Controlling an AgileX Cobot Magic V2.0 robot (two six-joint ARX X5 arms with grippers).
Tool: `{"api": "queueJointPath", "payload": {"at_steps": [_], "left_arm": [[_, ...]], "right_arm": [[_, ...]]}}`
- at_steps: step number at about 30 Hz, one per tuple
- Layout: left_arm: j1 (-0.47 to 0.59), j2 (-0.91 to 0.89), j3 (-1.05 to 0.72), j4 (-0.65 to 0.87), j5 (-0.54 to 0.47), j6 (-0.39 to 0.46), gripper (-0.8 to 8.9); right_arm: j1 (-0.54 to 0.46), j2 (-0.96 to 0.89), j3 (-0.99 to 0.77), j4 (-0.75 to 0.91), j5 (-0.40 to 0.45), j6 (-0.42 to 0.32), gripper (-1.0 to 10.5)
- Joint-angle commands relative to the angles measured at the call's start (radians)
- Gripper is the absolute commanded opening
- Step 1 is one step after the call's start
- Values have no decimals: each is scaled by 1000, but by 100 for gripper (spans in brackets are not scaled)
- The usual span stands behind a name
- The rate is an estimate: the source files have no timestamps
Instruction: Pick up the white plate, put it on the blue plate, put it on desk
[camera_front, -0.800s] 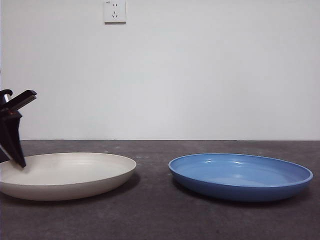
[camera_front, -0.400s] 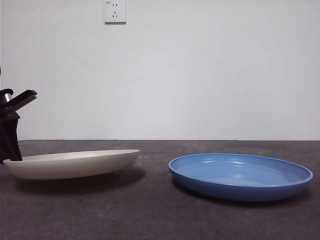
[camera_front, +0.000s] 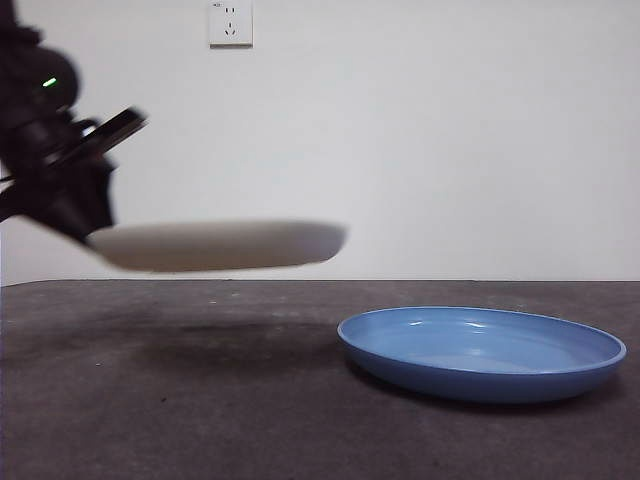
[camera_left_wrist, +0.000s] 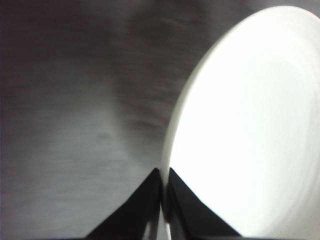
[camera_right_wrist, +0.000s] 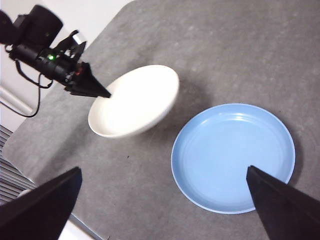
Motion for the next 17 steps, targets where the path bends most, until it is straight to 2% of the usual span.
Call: {"api": "queueJointPath", "payload": {"at_steps": [1,7,12,17], "left_arm": [[-77,17,79,-10,6,-31,15],[-229,53,199,-16,5,-68,15],[-339,164,333,-27,-12,-93,15],[-421,284,446,-39,-13,-95,15]], "right_arm": [[3,3,37,-11,5,-21,580],[3,3,82,-54,5,-27,580],[3,3,147,-143,7,-61,580],[3,3,214,-224,54,-93,580]]}}
